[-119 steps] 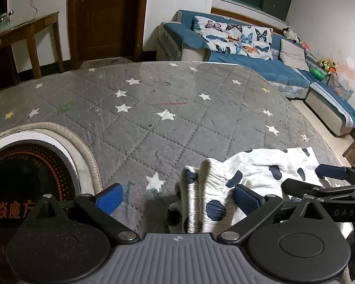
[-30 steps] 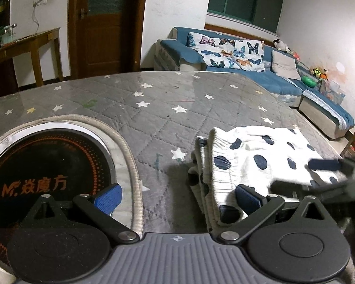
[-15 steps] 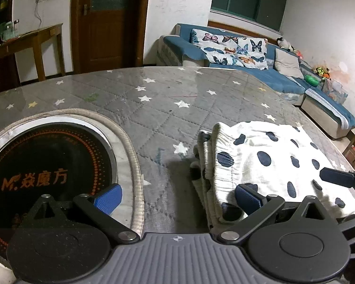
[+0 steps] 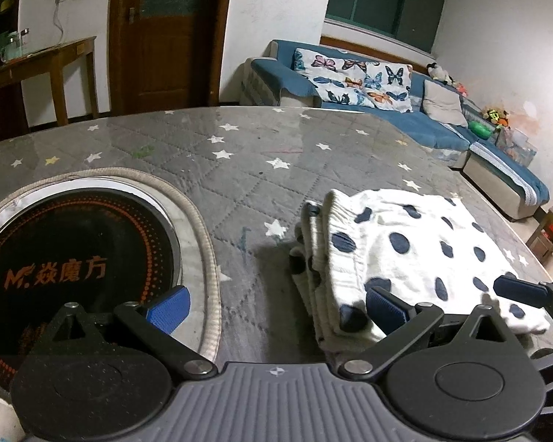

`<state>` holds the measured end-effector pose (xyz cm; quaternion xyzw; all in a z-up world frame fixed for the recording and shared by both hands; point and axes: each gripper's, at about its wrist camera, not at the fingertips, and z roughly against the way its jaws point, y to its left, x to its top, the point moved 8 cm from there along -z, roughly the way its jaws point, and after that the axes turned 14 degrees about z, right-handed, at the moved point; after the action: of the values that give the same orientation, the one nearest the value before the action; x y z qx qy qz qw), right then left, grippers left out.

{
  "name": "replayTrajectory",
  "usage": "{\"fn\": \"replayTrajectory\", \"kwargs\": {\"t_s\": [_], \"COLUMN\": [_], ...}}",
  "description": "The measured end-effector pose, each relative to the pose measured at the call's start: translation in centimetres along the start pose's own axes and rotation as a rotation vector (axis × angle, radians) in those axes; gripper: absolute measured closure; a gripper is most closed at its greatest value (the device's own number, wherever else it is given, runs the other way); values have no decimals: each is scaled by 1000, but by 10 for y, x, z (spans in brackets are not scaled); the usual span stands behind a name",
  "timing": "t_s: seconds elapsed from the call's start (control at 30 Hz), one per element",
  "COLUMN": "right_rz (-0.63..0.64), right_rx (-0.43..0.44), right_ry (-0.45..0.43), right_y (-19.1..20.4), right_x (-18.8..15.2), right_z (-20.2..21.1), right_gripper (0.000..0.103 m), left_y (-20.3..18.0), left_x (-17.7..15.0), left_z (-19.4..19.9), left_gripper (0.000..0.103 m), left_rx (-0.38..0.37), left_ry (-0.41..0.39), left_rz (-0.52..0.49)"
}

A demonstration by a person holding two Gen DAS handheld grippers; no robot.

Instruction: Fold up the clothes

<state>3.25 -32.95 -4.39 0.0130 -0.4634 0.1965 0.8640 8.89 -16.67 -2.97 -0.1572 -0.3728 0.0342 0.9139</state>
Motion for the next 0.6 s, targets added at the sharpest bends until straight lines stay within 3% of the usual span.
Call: {"fn": "replayTrajectory", "kwargs": {"t_s": [0.6], "right_rz": [-154], "right_rx": [-67], "right_ry": [-32], "right_y": [-7], "right_x": [-33], "right_z": [43], "right_gripper": [0], "left_y": [-12], "left_x": [-32], "left_z": [48], "left_gripper": [0], "left_rx": [-88], "left_ry": [-11], "left_rz": [-35]}}
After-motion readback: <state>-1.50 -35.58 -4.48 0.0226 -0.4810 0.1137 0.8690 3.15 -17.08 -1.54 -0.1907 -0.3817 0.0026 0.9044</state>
